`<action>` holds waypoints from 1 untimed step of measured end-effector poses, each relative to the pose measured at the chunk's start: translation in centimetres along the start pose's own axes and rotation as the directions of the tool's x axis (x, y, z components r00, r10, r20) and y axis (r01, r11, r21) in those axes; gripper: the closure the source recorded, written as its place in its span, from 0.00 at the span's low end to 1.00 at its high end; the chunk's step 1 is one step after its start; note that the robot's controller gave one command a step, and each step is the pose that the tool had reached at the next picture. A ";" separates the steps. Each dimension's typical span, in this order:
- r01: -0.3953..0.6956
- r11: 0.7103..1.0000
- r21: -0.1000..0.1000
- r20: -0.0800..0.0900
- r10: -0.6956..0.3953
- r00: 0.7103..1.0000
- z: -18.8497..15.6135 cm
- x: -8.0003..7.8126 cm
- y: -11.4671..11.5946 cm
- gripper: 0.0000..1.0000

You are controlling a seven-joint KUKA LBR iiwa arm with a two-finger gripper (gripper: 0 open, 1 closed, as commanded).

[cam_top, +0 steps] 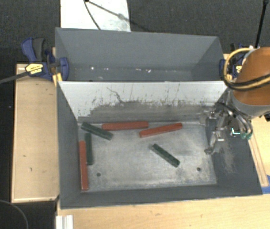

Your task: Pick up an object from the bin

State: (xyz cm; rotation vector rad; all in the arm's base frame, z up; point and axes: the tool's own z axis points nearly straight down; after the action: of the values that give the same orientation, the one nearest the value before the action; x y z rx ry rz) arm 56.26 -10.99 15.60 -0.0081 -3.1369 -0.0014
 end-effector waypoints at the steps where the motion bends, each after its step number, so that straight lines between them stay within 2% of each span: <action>1: 0.121 0.993 -0.001 0.004 -0.121 0.993 8.9 -1.6 4.3 0.00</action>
Offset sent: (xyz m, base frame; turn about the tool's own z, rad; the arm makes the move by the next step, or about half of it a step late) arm 0.0157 0.0407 -0.0860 -0.1234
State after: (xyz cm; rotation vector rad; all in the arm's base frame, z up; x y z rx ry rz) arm 57.82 -6.70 6.72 0.1821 -3.1357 -0.0032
